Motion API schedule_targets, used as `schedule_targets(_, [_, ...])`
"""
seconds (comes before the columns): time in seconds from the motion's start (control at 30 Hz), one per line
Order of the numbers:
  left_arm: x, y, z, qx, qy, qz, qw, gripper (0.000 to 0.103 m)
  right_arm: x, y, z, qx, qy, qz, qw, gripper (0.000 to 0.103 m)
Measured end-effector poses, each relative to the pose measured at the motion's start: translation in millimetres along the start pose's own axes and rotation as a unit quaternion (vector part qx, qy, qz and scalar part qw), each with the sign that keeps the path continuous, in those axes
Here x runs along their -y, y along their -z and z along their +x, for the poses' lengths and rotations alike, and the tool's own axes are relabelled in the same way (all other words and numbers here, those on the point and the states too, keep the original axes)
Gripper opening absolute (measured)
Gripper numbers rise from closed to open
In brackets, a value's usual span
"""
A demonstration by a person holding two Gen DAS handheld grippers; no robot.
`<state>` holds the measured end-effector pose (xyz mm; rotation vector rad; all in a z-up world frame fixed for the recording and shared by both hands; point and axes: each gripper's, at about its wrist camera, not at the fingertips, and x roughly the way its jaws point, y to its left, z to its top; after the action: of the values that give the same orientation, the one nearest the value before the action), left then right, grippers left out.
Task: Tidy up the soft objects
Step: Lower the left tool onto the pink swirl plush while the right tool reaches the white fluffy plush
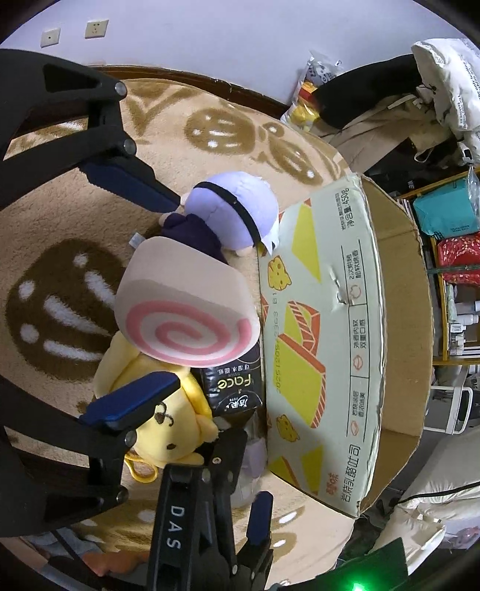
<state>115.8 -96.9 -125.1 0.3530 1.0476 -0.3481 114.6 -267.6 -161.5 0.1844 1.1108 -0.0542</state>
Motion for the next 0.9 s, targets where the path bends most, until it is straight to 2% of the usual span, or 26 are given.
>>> schedule_targets(0.07, [-0.8, 0.8, 2.5, -0.006, -0.001, -0.002, 1.0000, 0.081, -2.1, 0.7, 2.1, -0.003, -0.002, -0.003, 1.000, 0.096])
schedule_targets(0.13, [-3.6, 0.9, 6.8, -0.018, 0.013, -0.009, 0.9997, 0.073, -4.8, 0.4, 3.6, -0.003, -0.002, -0.007, 1.000, 0.093])
schedule_targets(0.27, [-7.9, 1.2, 8.6, -0.023, 0.030, -0.027, 0.9989, 0.067, -3.5, 1.5, 4.4, -0.007, -0.003, -0.007, 1.000, 0.088])
schedule_targets(0.33, [-8.3, 1.2, 8.4, -0.023, 0.030, -0.026, 0.9989, 0.064, -4.1, 1.4, 5.5, -0.010, -0.001, -0.009, 1.000, 0.080])
schedule_targets(0.43, [-7.8, 1.3, 8.8, -0.024, 0.032, -0.026, 0.9989, 0.060, -6.2, 1.8, 7.0, -0.013, 0.002, -0.013, 1.000, 0.076])
schedule_targets(0.5, [-7.3, 1.3, 8.6, -0.024, 0.032, -0.024, 0.9989, 0.059, -9.9, 1.3, 7.6, -0.012, 0.001, -0.015, 1.000, 0.074])
schedule_targets(0.6, [-6.0, 0.6, 6.5, -0.022, 0.033, -0.025, 0.9989, 0.059, -13.2, 0.7, 6.7, -0.013, -0.006, -0.017, 1.000, 0.065])
schedule_targets(0.9, [-1.9, -0.3, 0.0, -0.002, 0.029, -0.012, 0.9995, 0.058, -8.8, -3.3, 3.7, -0.008, -0.018, -0.002, 1.000, 0.063])
